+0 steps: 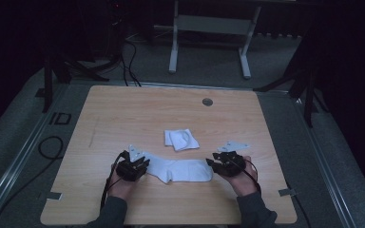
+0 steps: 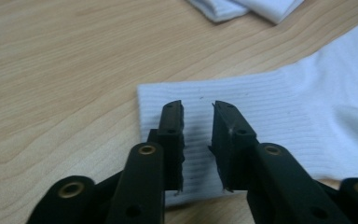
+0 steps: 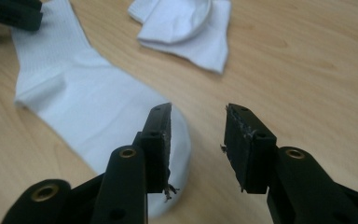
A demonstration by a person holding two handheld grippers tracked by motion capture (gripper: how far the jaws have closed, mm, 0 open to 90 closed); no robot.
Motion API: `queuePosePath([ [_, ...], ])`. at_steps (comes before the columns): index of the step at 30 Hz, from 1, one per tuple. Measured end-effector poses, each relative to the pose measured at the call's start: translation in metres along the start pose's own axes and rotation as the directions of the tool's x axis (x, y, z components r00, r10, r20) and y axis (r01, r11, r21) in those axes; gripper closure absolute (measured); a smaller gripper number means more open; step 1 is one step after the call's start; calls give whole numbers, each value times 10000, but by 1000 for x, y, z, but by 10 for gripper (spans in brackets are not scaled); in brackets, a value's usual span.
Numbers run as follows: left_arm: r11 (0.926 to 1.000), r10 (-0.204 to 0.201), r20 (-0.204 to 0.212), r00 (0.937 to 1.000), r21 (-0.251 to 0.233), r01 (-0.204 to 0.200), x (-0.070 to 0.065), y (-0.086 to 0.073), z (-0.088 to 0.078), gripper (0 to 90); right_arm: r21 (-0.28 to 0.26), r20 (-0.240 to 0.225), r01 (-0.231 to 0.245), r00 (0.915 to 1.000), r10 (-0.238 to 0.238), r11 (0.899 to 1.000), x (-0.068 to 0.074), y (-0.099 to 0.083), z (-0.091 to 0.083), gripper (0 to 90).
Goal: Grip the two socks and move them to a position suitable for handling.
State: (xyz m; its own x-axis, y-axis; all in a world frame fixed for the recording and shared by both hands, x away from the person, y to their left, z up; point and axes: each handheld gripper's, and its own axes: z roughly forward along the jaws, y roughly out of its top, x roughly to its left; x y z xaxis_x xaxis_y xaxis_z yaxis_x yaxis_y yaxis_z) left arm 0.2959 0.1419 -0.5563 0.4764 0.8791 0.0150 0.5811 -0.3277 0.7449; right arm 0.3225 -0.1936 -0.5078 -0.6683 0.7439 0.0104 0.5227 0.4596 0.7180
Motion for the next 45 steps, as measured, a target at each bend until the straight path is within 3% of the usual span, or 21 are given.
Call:
queuePosePath([
  [7,9996,-100,92,9999,-280,103,2,1,-6,691,-60,66,398,9992,-398,9992,1,27,25,592],
  [12,9992,-189,64,9998,-339,192,3,1,-6,684,-96,22,337,9994,-336,9994,-3,46,43,591],
  [13,9992,-193,35,9998,-348,194,3,1,-6,683,-3,35,274,9996,-274,9996,-7,57,55,591],
  [20,9990,-206,-34,9998,-404,205,5,1,-11,680,245,-15,-106,9999,106,9996,-14,73,81,597],
  [24,9987,-290,-81,9995,-413,286,7,1,-11,679,420,-260,-250,9993,261,9988,-15,77,94,594],
  [27,9986,-287,-107,9995,-437,282,7,1,-11,679,693,-62,-420,9991,425,9967,-18,77,105,612],
  [29,9986,-288,-107,9995,-445,283,7,1,-11,680,828,-5,-587,9983,589,9948,-21,76,111,660],
  [30,9986,-289,-115,9995,-436,284,7,1,-11,680,889,-47,-657,9978,663,9939,-22,75,113,720],
  [31,9987,-274,-140,9995,-430,268,7,2,-11,679,909,-149,-882,9958,899,9919,-25,73,117,844],
  [32,9987,-276,-137,9995,-440,270,7,2,-11,679,878,-100,-993,9949,1006,9912,-25,72,118,876],
  [41,9983,-333,-142,9993,-483,326,6,2,-11,676,764,-372,-1029,9937,1060,9918,-12,68,112,882],
  [45,9982,-277,-22,9996,-529,276,4,6,-12,674,741,-546,-825,9947,867,9938,-3,67,112,882],
])
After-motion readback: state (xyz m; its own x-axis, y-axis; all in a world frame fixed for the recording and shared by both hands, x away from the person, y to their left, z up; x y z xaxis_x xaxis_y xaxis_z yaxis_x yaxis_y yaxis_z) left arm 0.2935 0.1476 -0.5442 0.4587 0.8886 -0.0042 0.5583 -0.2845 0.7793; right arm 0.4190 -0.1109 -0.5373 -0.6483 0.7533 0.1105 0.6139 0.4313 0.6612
